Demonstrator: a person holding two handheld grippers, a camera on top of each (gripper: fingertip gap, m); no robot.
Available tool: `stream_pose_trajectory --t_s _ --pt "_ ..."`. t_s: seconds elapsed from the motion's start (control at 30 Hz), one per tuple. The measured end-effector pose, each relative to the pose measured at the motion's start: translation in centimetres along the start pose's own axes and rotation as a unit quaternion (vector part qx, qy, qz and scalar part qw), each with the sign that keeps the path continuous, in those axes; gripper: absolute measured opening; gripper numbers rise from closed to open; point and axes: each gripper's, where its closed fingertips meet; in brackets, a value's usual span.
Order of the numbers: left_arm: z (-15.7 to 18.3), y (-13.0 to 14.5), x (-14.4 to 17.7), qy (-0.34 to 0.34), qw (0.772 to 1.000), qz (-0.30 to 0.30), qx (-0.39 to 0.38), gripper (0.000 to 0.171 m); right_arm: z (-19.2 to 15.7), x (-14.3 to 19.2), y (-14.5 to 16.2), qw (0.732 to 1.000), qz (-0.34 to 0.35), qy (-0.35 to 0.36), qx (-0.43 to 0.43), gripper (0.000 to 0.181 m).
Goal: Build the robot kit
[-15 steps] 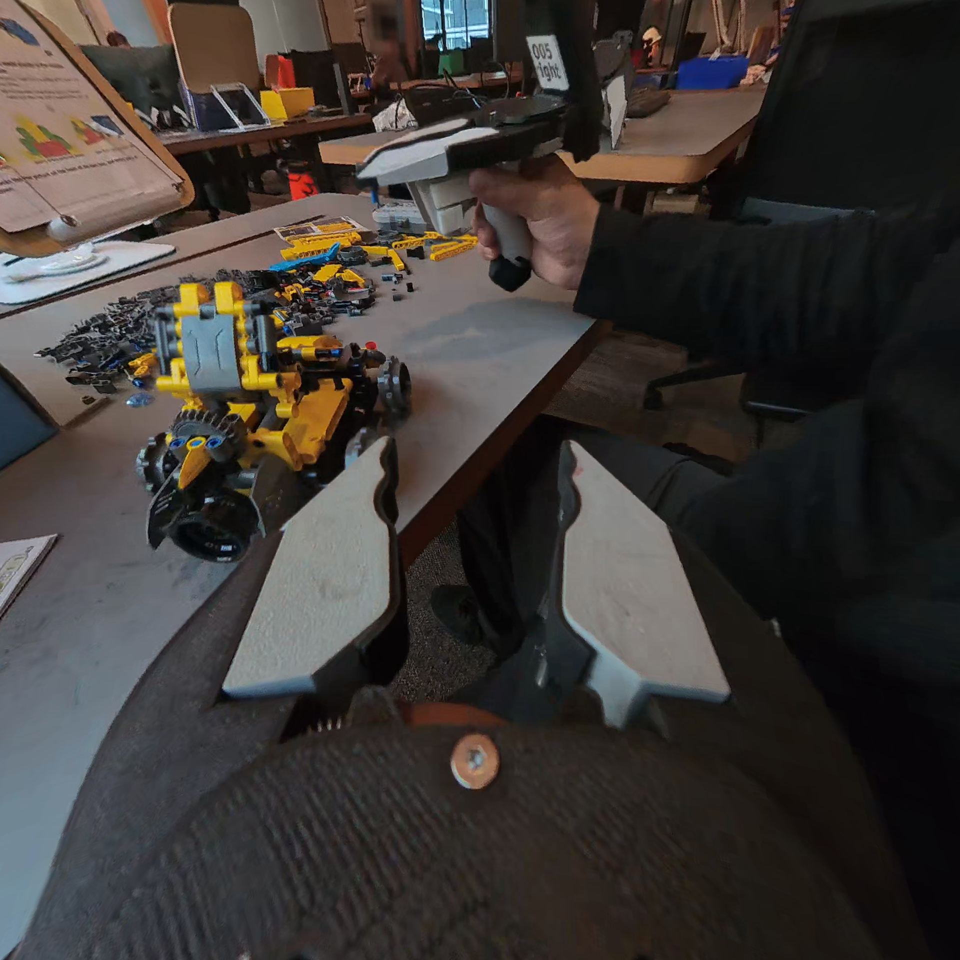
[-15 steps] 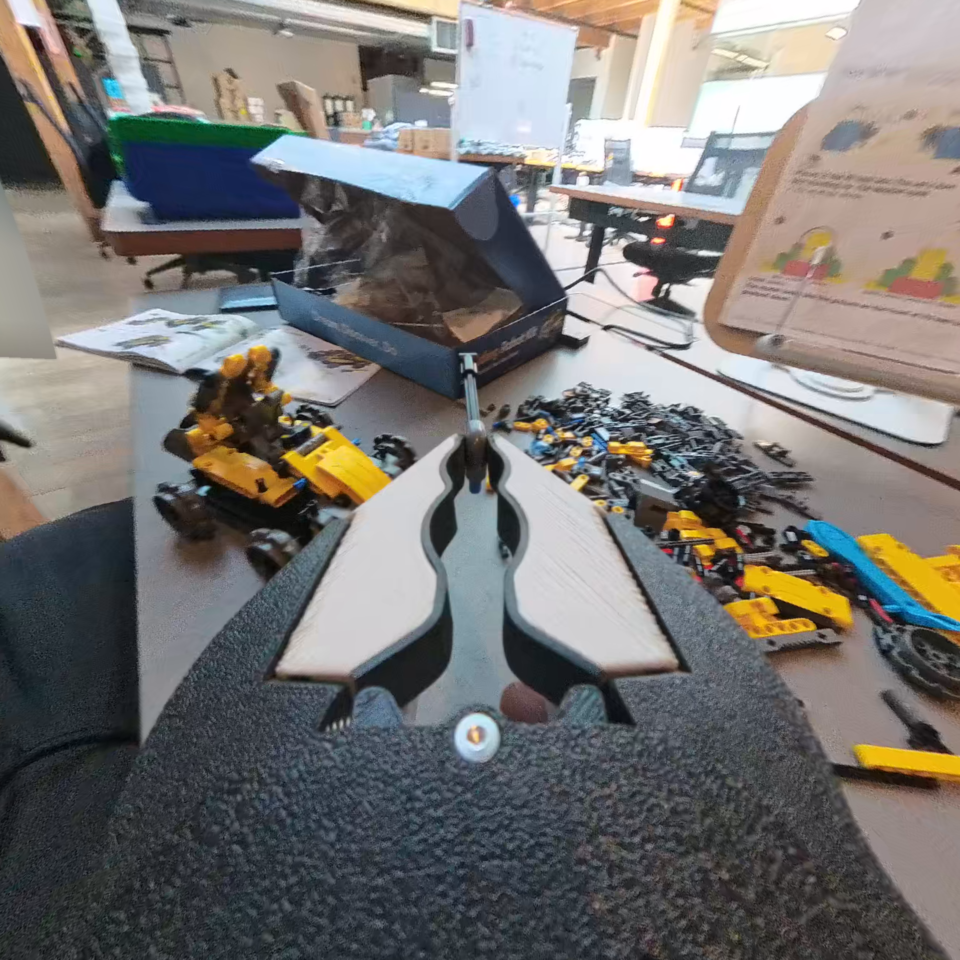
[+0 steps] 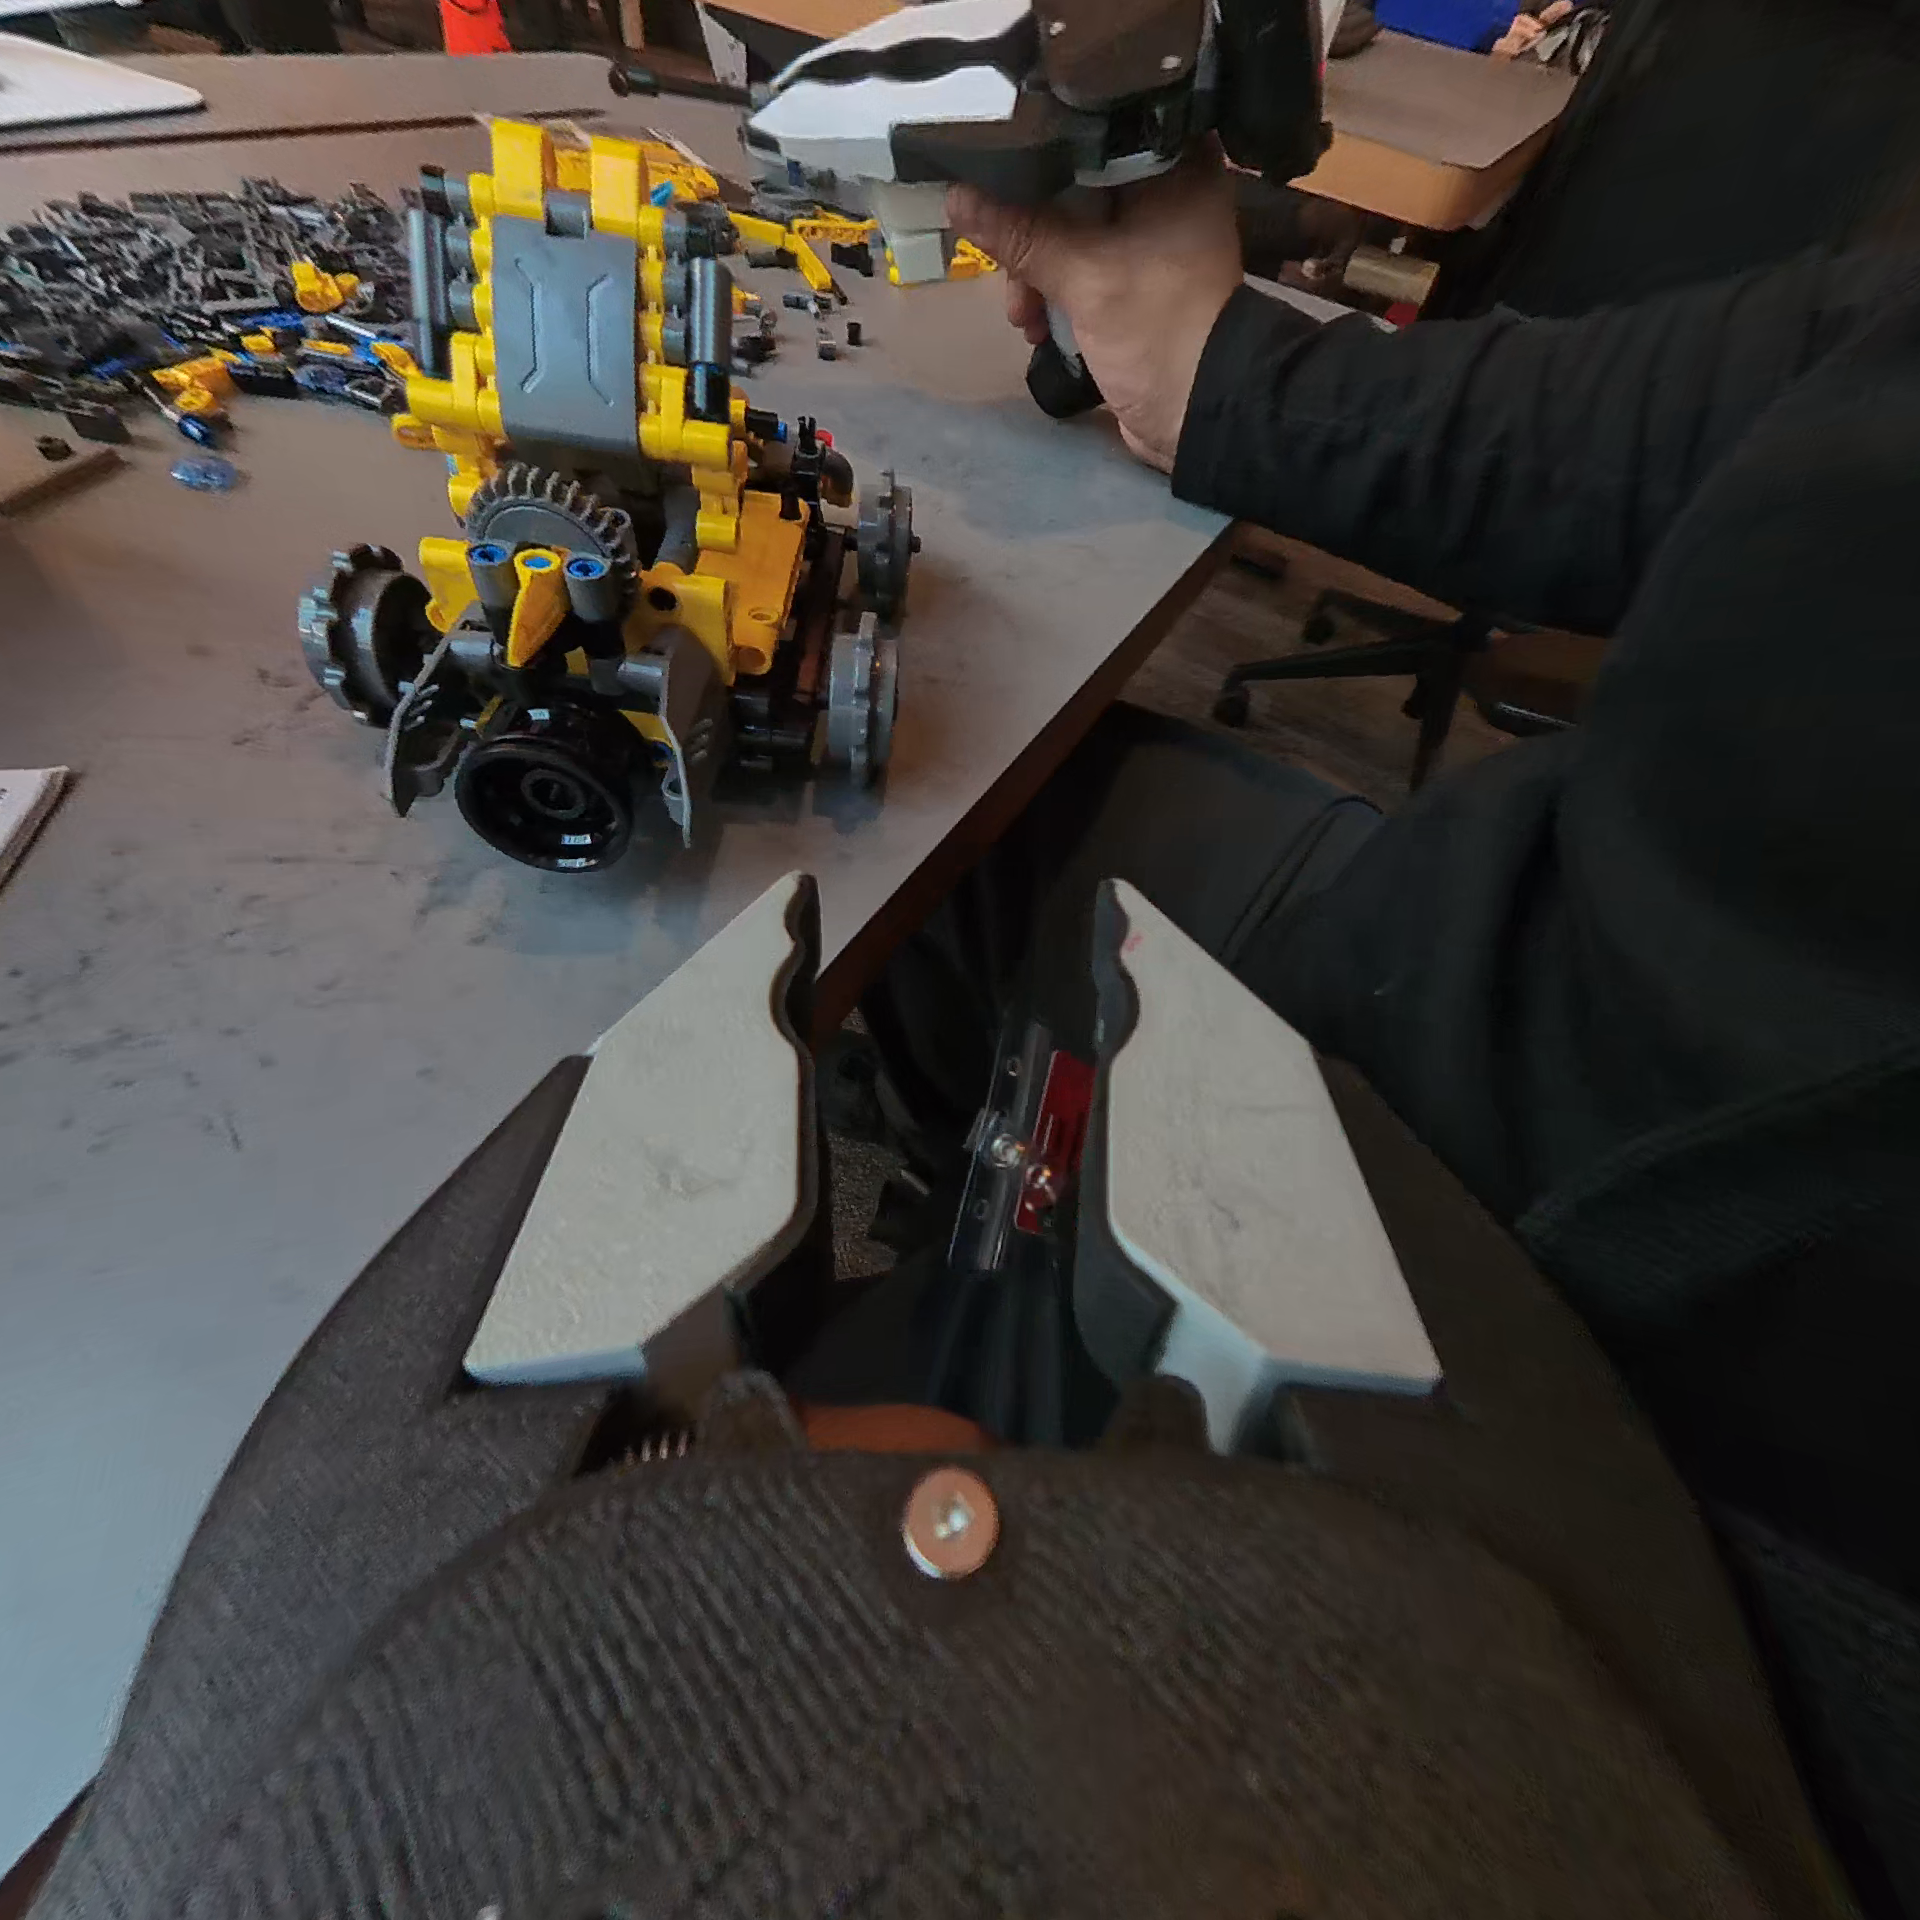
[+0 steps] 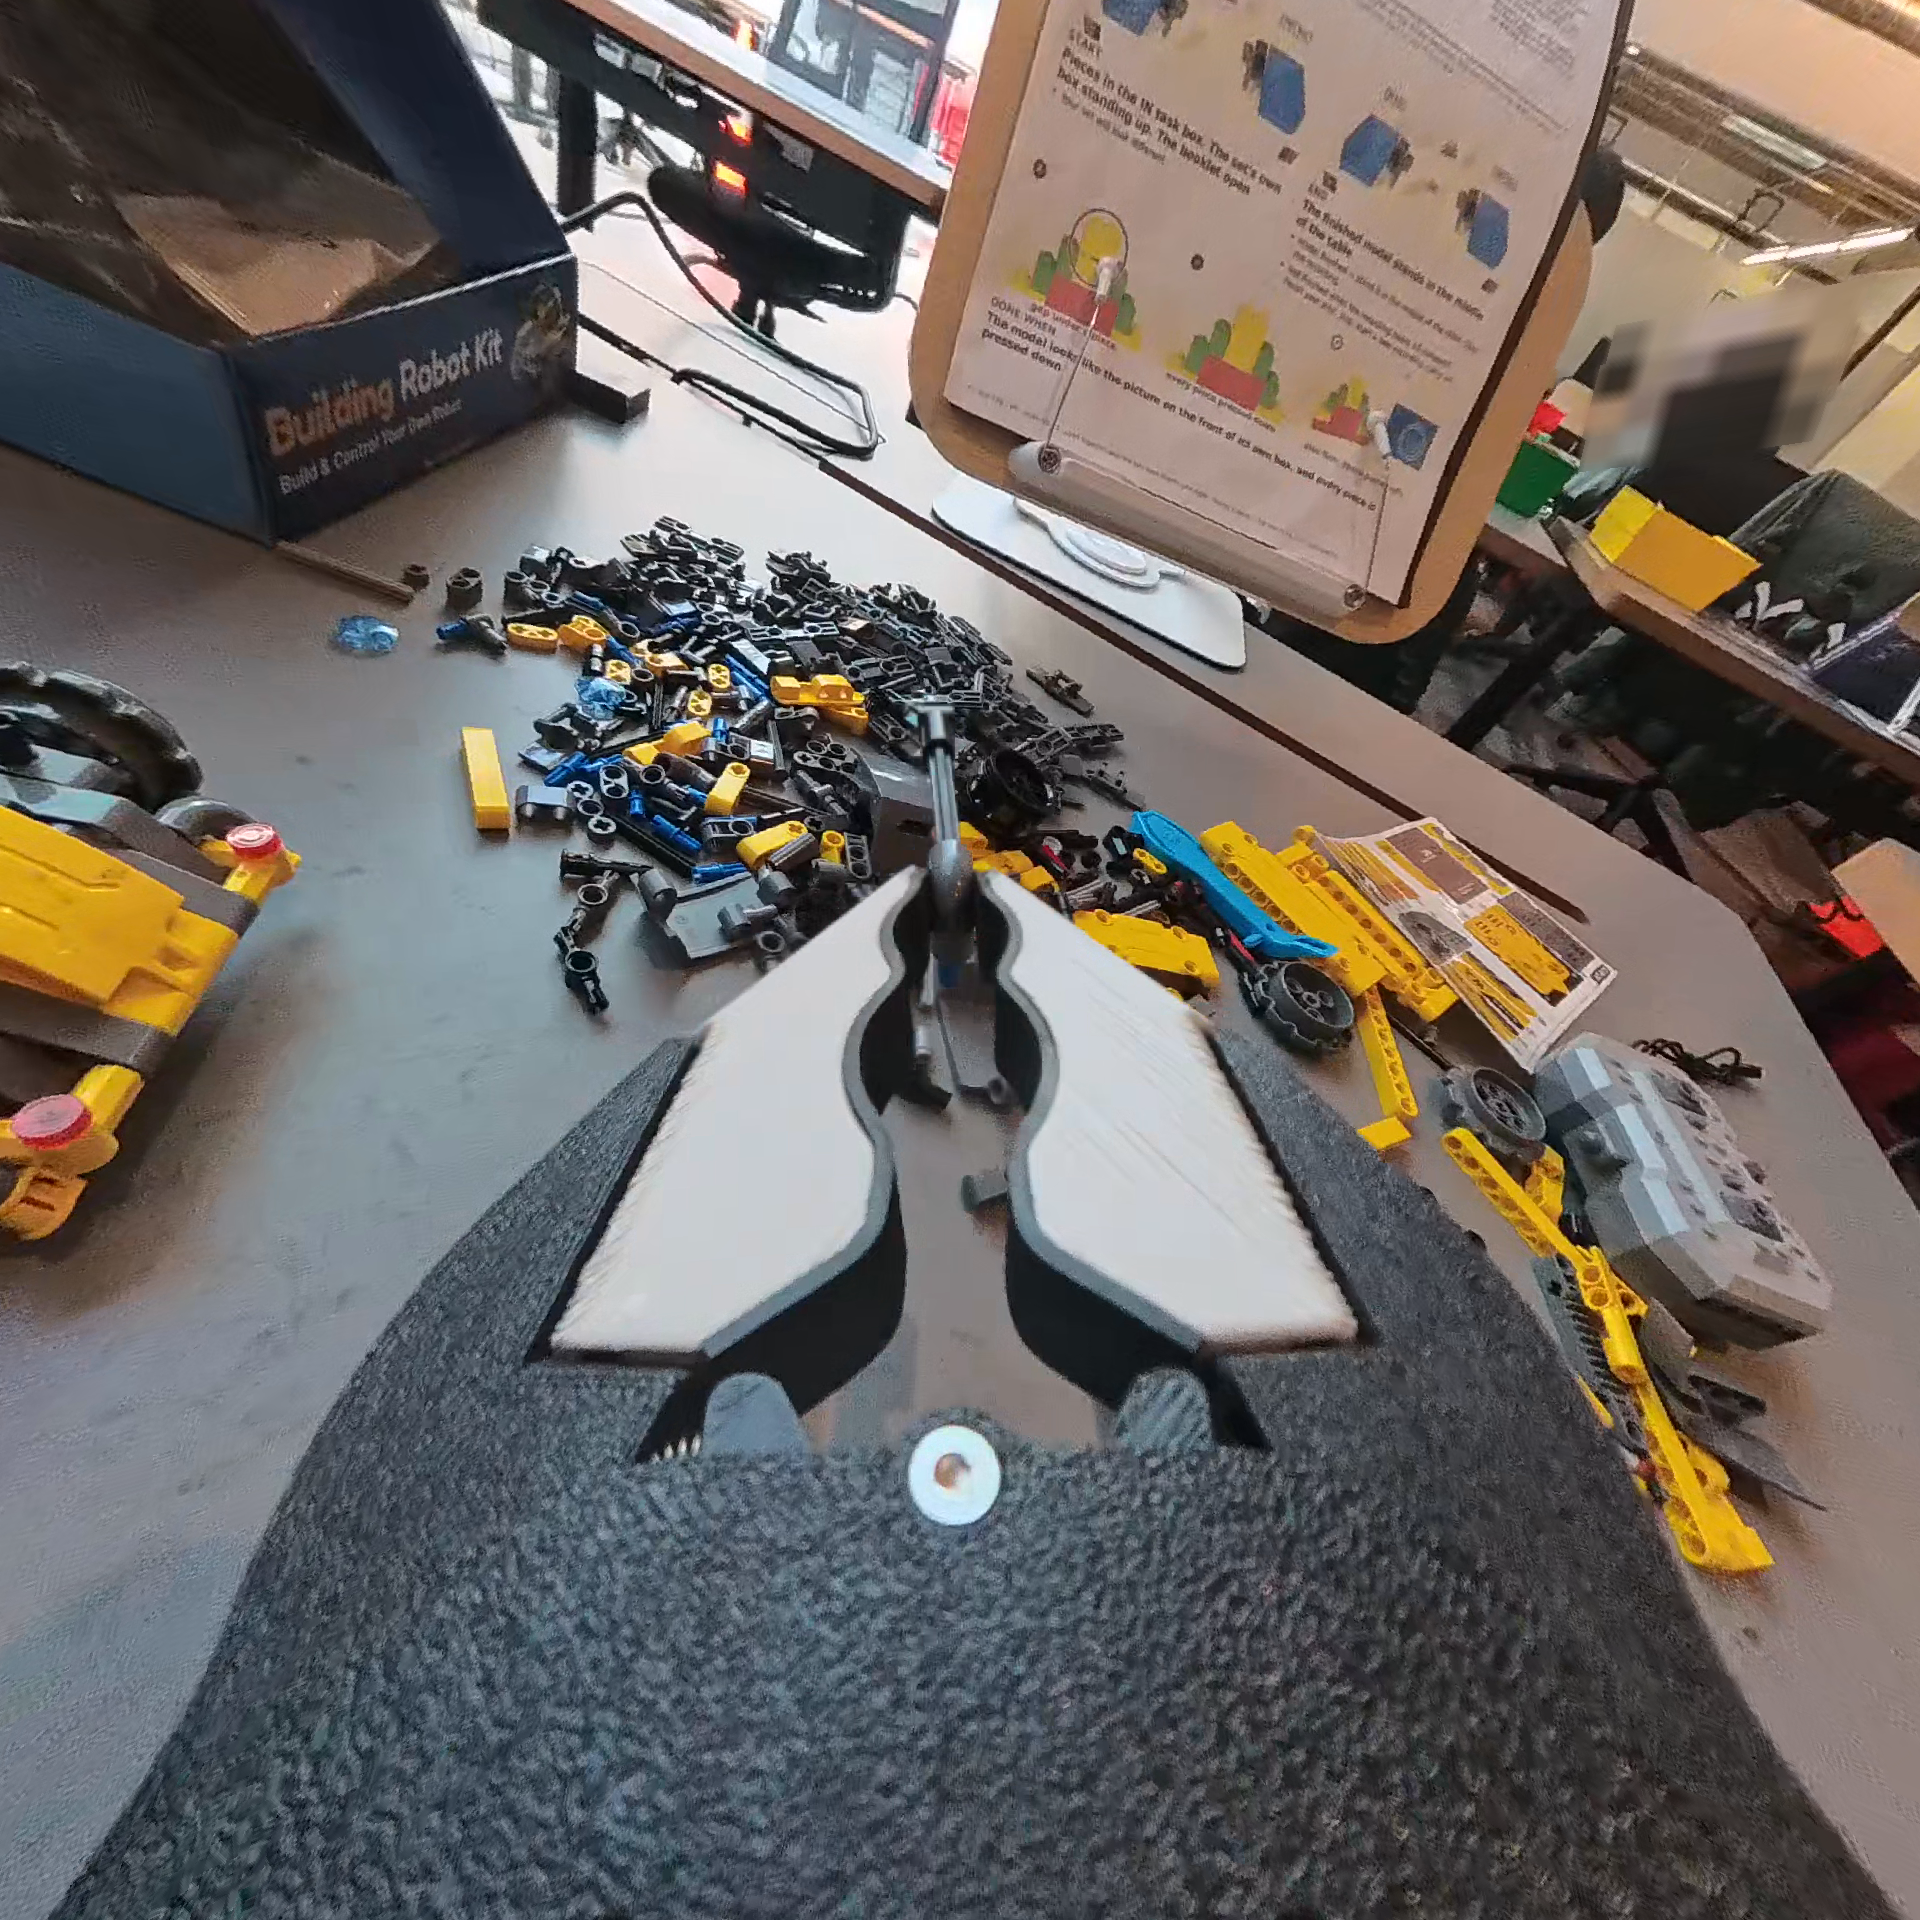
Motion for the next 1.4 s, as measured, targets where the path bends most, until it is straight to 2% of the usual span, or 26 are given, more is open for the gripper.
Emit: stream_pose_trajectory --t_s 0.27,0.63,0.8,0.97,1.4 --pt "-0.8 1.5 0.2 0.008 0.999 -0.029 0.019 0.05 1.6 -0.2 0.7 0.999 -0.017 0.035 -0.018 0.006" --pt "-1.0 2.5 0.2 0.024 0.998 -0.046 0.036 0.047 1.7 -0.3 0.8 0.999 -0.022 0.044 -0.013 0.006" --pt "0.0 2.1 0.4 0.051 0.998 -0.028 0.018 0.046 1.9 -0.4 0.9 0.998 -0.024 0.05 -0.012 0.006" --pt "-0.4 1.2 0.9 0.04 0.999 0.005 -0.004 0.042 2.1 -0.5 1.3 0.998 -0.036 0.056 -0.012 0.006" --pt "-1.0 2.1 1.2 0.034 0.999 -0.004 0.011 0.044 2.0 -0.6 1.5 0.997 -0.043 0.059 -0.005 0.006"
Point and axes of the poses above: each gripper's, where its closed fingertips meet, x back along the fingers, y out of its underside, z = x × y across the jaws, and after that the axes turned 9 degrees about -x, right-handed
